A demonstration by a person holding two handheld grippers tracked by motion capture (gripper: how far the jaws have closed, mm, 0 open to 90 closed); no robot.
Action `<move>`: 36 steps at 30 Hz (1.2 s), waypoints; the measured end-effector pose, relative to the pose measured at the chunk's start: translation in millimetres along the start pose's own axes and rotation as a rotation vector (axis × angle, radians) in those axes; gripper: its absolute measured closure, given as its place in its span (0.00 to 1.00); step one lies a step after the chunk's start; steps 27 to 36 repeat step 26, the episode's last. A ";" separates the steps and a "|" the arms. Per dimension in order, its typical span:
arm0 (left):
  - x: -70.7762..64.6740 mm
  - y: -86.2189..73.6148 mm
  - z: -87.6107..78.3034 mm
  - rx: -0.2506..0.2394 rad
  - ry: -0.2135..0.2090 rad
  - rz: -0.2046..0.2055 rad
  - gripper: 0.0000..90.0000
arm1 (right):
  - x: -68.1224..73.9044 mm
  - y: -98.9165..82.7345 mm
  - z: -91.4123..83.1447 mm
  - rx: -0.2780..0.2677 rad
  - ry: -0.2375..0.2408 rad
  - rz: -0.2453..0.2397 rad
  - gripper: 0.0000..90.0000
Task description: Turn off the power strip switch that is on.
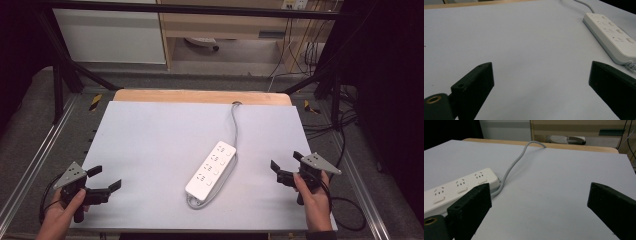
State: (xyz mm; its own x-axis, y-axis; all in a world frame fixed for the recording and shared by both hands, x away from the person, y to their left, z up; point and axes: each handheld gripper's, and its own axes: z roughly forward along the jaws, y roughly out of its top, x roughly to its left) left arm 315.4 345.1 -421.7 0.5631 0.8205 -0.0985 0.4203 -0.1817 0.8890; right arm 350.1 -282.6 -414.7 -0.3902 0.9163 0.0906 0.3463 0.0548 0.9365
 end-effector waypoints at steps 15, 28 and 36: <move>-0.5 0.3 0.3 -0.001 0.003 -0.002 0.07 | -1.8 -20.8 14.7 0.074 0.014 0.006 0.06; -0.8 0.7 0.4 -0.004 0.002 0.001 0.07 | 13.1 -27.7 32.1 0.144 0.034 -0.026 0.05; -0.8 0.7 0.4 -0.004 0.002 0.001 0.07 | 13.1 -27.7 32.1 0.144 0.034 -0.026 0.05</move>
